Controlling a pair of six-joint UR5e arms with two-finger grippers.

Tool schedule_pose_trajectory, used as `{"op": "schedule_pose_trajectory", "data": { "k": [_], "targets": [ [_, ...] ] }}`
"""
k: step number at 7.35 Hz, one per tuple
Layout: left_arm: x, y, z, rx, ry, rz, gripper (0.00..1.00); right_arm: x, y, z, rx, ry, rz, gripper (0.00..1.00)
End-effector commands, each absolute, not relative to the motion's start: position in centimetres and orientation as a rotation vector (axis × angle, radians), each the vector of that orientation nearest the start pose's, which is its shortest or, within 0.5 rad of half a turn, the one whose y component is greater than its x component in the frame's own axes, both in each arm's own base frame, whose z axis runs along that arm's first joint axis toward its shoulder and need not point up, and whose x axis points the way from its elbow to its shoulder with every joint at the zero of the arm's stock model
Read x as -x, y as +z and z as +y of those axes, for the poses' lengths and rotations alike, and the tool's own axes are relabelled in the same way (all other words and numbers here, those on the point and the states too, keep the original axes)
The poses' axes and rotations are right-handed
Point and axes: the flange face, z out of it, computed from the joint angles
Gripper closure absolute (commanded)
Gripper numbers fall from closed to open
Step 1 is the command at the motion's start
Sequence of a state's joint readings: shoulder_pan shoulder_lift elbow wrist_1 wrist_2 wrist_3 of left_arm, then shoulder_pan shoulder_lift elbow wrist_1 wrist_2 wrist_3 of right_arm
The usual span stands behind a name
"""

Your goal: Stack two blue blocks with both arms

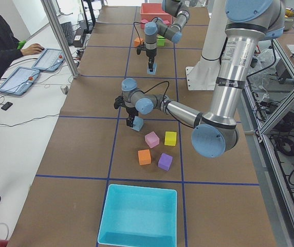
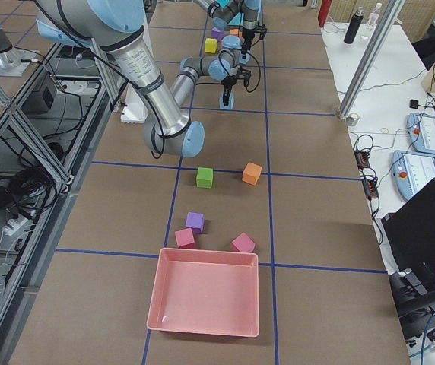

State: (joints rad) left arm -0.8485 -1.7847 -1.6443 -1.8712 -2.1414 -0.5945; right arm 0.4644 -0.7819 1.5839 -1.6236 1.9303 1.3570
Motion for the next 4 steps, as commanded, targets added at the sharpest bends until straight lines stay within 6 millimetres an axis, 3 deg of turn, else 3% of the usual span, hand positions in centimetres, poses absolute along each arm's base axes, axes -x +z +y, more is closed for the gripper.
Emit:
{"op": "schedule_pose_trajectory", "data": {
  "k": [1, 4],
  "targets": [
    [-34.1, 48.7, -49.2, -0.101, 0.305, 0.784, 0.02, 59.8, 18.3, -40.2, 0.079, 0.111, -0.802, 0.52],
    [-34.1, 48.8, -49.2, -0.100, 0.306, 0.783, 0.02, 60.9, 17.3, -39.6, 0.093, 0.124, -0.806, 0.51]
  ]
}}
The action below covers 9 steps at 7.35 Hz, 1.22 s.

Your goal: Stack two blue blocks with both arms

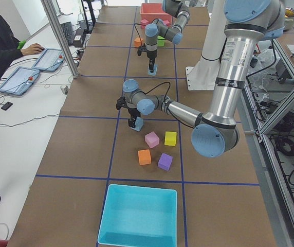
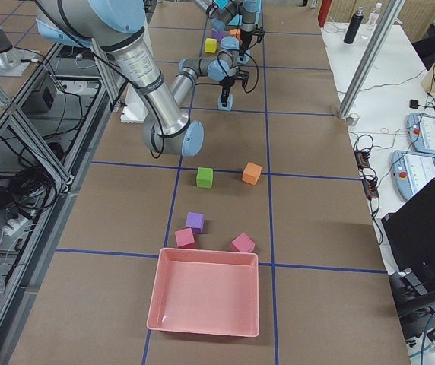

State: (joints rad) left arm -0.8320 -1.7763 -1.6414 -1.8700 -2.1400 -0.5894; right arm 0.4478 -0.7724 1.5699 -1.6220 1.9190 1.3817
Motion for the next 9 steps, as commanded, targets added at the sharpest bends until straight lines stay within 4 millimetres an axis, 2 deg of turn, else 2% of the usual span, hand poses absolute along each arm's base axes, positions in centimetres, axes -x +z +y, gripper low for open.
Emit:
{"op": "schedule_pose_trajectory", "data": {
  "k": [1, 4, 5, 6, 8, 9],
  "targets": [
    [-34.1, 48.9, -49.2, -0.099, 0.306, 0.782, 0.02, 61.4, 17.3, -39.3, 0.094, 0.113, -0.803, 0.51],
    [-34.1, 48.9, -49.2, -0.098, 0.304, 0.782, 0.02, 62.2, 18.9, -39.7, 0.049, 0.063, -0.768, 0.51],
    [-34.1, 48.9, -49.2, -0.097, 0.304, 0.781, 0.02, 62.5, 18.8, -39.8, 0.034, 0.064, -0.800, 0.39],
    [-34.1, 48.9, -49.2, -0.097, 0.304, 0.781, 0.08, 62.8, 19.0, -40.0, 0.033, 0.066, -0.806, 0.02],
    [-34.1, 49.1, -49.2, -0.093, 0.303, 0.779, 0.29, 61.7, 18.0, -41.0, 0.019, 0.071, -0.824, 0.00],
    [-34.2, 49.3, -49.2, -0.089, 0.302, 0.777, 0.38, 59.3, 16.9, -42.9, 0.022, 0.091, -0.852, 0.00]
  ]
}}
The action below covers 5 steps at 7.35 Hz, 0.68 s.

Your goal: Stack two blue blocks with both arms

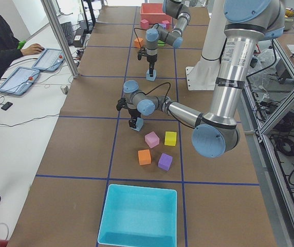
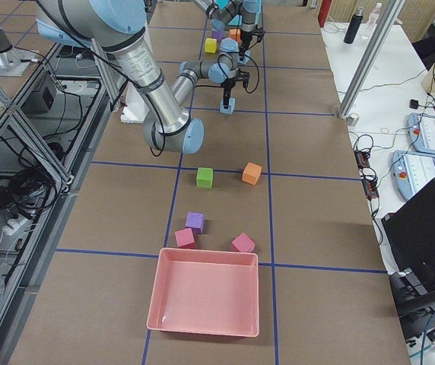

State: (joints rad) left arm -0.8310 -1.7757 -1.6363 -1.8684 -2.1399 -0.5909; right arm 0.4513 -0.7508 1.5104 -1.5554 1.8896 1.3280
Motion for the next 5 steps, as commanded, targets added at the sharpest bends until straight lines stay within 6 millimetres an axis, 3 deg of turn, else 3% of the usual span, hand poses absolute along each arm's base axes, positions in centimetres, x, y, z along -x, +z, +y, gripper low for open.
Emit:
{"op": "schedule_pose_trajectory", "data": {
  "k": [1, 2, 3, 4, 5],
  "targets": [
    [-34.3, 49.1, -49.3, -0.088, 0.296, 0.780, 0.46, 55.8, 16.5, -45.6, 0.058, 0.104, -0.891, 0.00],
    [-34.6, 47.8, -49.4, -0.081, 0.300, 0.798, 0.49, 50.9, 17.6, -47.9, 0.070, 0.085, -0.912, 0.00],
    [-34.8, 46.2, -49.2, -0.067, 0.315, 0.838, 0.52, 46.0, 19.9, -48.7, 0.043, 0.033, -0.887, 0.00],
    [-35.0, 42.3, -49.8, -0.034, 0.310, 0.858, 0.52, 41.2, 22.4, -50.4, 0.017, -0.006, -0.852, 0.00],
    [-35.9, 35.0, -51.0, -0.004, 0.294, 0.838, 0.52, 36.0, 25.3, -52.7, 0.013, -0.046, -0.849, 0.00]
  ]
}}
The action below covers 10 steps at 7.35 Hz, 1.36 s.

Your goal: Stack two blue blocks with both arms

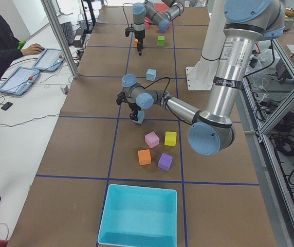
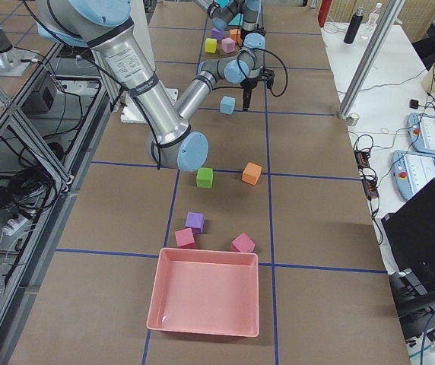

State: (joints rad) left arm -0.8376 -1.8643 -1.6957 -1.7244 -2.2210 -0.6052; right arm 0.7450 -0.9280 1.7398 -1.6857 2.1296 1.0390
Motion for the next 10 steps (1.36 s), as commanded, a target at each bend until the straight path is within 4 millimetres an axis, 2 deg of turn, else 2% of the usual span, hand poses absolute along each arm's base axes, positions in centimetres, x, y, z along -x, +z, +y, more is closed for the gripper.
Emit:
{"op": "schedule_pose_trajectory", "data": {
  "k": [1, 2, 3, 4, 5, 6, 7, 8, 9, 10],
  "targets": [
    [-36.4, 27.6, -51.4, 0.033, 0.241, 0.824, 0.52, 30.7, 29.1, -54.8, 0.003, -0.089, -0.850, 0.00],
    [-37.2, 22.5, -51.5, 0.045, 0.153, 0.854, 0.52, 26.3, 33.3, -56.4, -0.020, -0.127, -0.819, 0.00],
    [-39.7, 19.6, -50.0, 0.087, 0.080, 0.877, 0.52, 21.7, 37.6, -57.8, -0.050, -0.189, -0.780, 0.00],
    [-43.3, 16.2, -48.3, 0.090, 0.065, 0.881, 0.52, 18.3, 40.8, -59.9, -0.055, -0.207, -0.752, 0.00],
    [-47.2, 13.6, -46.5, 0.091, 0.028, 0.868, 0.52, 14.2, 44.6, -61.0, -0.060, -0.236, -0.726, 0.00],
    [-50.0, 12.1, -46.6, 0.092, 0.005, 0.869, 0.52, 10.0, 48.2, -63.0, -0.060, -0.260, -0.708, 0.00],
    [-52.8, 12.4, -45.9, 0.081, -0.014, 0.880, 0.52, 7.7, 50.5, -63.9, -0.054, -0.276, -0.694, 0.00],
    [-54.7, 12.6, -45.7, 0.076, -0.023, 0.871, 0.52, 4.6, 51.7, -64.6, -0.064, -0.275, -0.695, 0.00],
    [-56.0, 12.1, -46.0, 0.084, -0.030, 0.862, 0.52, 2.4, 52.1, -64.9, -0.072, -0.259, -0.697, 0.00],
    [-56.6, 11.8, -45.8, 0.069, -0.038, 0.864, 0.52, 1.3, 52.6, -64.7, -0.076, -0.259, -0.703, 0.00]
  ]
}}
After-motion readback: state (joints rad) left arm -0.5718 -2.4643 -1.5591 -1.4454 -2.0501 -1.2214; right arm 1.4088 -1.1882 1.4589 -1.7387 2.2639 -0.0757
